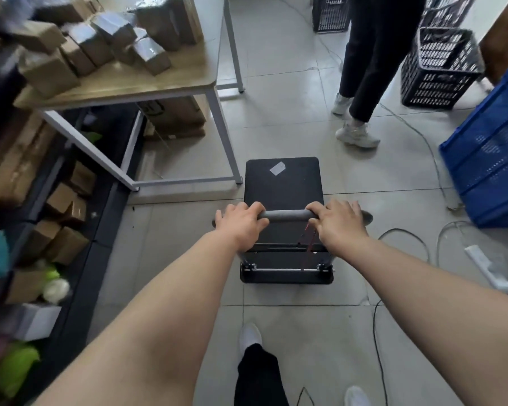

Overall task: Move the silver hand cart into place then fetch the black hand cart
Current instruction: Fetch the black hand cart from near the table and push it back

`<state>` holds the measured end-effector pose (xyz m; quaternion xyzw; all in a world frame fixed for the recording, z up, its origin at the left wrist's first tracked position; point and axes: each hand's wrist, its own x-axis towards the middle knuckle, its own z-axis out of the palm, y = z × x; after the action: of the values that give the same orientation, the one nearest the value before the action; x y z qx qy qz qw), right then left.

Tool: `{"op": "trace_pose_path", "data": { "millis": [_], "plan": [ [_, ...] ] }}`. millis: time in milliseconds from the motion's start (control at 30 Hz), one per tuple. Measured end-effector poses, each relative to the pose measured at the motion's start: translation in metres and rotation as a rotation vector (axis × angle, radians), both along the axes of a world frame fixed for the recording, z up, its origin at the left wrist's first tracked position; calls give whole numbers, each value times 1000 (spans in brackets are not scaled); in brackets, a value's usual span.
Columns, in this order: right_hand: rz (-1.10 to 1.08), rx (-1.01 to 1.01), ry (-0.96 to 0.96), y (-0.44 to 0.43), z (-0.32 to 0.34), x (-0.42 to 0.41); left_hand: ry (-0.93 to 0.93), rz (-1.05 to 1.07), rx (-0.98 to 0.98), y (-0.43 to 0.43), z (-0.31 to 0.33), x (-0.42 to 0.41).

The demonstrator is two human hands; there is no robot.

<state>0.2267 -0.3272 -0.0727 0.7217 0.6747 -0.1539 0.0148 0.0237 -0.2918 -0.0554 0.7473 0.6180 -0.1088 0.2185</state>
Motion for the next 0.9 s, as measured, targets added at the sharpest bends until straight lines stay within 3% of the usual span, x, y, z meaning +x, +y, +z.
{"op": "trace_pose_path", "data": {
  "millis": [467,900],
  "plan": [
    [203,-150,84,-143,5,46,28,275,-13,-203,2,43],
    [440,-181,137,-191,1,1,45,492,-13,-294,1,4]
  ]
}}
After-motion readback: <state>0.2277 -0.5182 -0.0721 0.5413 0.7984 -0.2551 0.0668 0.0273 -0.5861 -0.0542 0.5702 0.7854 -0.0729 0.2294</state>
